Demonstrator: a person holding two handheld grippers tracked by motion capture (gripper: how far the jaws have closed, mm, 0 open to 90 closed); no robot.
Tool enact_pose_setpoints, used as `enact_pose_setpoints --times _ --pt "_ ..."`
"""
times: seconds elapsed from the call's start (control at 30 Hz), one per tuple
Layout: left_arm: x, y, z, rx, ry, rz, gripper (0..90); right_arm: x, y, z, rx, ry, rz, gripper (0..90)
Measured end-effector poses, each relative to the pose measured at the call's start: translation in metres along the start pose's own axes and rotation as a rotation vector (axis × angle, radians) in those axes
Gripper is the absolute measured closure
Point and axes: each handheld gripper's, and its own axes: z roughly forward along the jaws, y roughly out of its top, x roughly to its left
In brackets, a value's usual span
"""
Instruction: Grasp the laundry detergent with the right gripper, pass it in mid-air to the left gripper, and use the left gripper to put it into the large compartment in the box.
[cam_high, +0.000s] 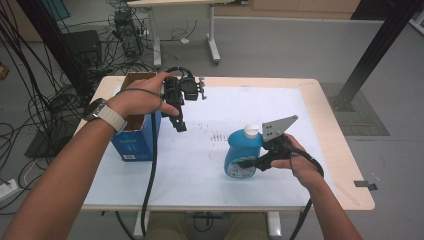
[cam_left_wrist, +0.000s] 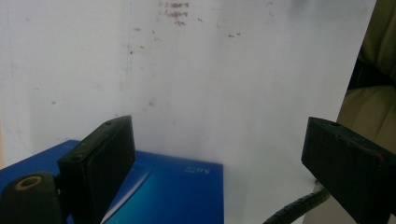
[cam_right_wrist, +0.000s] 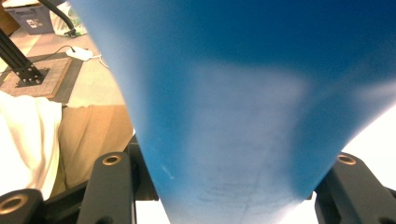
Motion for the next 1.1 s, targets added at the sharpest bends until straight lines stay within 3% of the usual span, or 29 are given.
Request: enact_pose_setpoints --times 0.57,0.9,1.1 --pt "-0.026 0.012 -0.05 -0.013 0.018 0.059 8.9 0.01 0.046 -0.004 -0.006 -0.035 -0.003 43.8" --pt "-0.035 0.023 -0.073 0.001 0.0 0.093 9.2 0.012 0.071 0.001 0.027 -0.037 -0.02 43.9" --pt "-0.039 0.027 -0.078 0.014 -0.022 0.109 9.2 0.011 0.085 0.01 0.051 -0.029 -0.043 43.9"
